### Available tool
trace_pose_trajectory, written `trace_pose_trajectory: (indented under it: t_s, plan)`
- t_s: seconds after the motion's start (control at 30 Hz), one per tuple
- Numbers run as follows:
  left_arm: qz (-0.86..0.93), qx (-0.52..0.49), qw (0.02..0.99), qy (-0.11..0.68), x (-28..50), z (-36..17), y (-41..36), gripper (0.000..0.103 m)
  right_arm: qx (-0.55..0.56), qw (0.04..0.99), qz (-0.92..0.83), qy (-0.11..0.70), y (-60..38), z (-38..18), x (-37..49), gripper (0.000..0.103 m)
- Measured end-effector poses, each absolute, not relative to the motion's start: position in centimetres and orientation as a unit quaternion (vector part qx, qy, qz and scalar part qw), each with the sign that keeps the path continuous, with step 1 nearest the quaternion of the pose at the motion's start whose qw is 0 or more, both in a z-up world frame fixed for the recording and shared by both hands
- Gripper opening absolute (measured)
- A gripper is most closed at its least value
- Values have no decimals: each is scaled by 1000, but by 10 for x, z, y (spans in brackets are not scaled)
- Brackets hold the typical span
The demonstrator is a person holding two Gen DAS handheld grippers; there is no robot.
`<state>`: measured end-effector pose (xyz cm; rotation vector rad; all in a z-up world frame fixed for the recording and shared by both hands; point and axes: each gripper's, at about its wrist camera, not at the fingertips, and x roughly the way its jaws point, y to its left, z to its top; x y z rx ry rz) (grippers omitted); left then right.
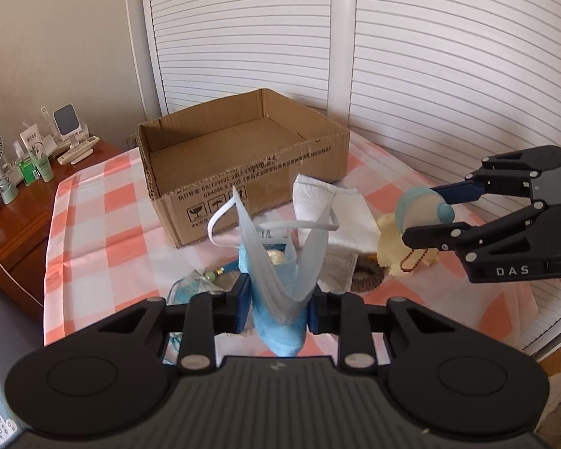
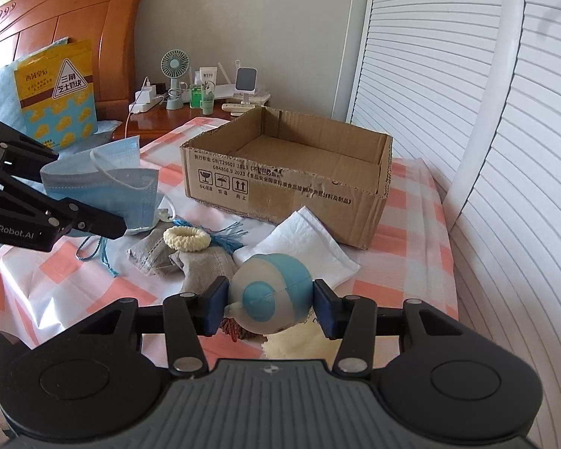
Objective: Organize soft objects
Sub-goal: 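Carry the mask into the cardboard box and open the left gripper while the right gripper lifts the ball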
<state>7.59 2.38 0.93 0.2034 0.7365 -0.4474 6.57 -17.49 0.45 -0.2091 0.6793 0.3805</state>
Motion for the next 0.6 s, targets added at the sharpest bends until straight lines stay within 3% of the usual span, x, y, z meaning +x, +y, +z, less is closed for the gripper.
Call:
trace_pose_trajectory:
  t_s: [0.37,0.6]
  plan:
    - [-203,122,912,336,191,43,13,27,-79,929,169,320,-186,17,88,54]
    - [-180,127,909,353,281,36,-5,28,-69,931,158,320,-195,18,104,54]
